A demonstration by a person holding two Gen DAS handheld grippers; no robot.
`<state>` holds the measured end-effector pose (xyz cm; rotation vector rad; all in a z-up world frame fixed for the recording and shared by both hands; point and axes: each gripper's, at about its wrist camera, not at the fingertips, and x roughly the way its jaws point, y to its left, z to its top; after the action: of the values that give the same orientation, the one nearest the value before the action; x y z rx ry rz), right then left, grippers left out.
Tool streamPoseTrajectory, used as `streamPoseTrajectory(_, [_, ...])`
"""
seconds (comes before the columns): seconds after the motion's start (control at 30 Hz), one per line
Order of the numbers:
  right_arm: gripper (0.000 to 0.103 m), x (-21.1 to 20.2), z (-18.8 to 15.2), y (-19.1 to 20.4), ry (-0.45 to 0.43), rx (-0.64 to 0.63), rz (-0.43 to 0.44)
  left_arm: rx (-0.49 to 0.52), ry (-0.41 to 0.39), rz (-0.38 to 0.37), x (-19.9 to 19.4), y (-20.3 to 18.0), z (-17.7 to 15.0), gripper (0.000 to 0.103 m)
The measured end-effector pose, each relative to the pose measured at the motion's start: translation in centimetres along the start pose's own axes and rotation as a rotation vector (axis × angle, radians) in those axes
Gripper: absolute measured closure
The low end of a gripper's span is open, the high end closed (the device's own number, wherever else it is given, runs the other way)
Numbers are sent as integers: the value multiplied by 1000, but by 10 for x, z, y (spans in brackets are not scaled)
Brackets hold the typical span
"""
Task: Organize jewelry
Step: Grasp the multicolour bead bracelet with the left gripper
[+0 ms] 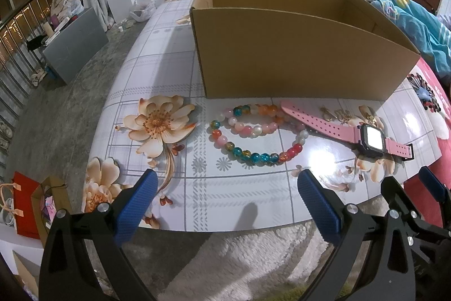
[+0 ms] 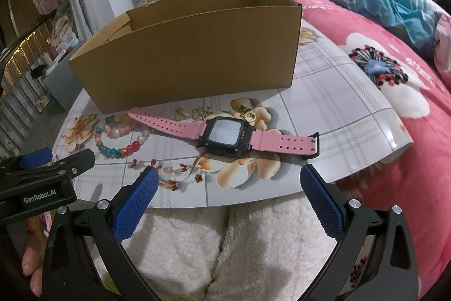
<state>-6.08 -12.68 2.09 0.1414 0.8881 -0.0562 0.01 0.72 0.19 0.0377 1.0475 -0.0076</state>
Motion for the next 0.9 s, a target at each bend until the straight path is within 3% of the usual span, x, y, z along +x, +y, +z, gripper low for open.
streamPoseTrajectory(0.17, [7, -2, 3, 0, -13, 10, 21, 1, -9, -8, 2, 10, 2, 6])
streamPoseTrajectory(0.33, [7, -6, 10, 6, -53, 6, 71, 48, 8, -95, 13, 26, 8, 6])
streamPoseTrajectory(0.43, [13, -3, 16, 15, -61, -10, 121, 93, -30, -188, 15, 35, 12, 6])
streamPoseTrajectory(0.57, [22, 5, 22, 29, -46, -30, 207, 108, -148, -329, 11, 53, 16, 6])
streamPoseTrajectory(0.77, [44, 33, 33, 47, 50, -9, 306, 21, -135, -383, 28, 76, 31, 6])
streamPoseTrajectory(0.9, [56, 48, 36, 57, 107, 5, 341, 15, -145, -409, 38, 81, 40, 6])
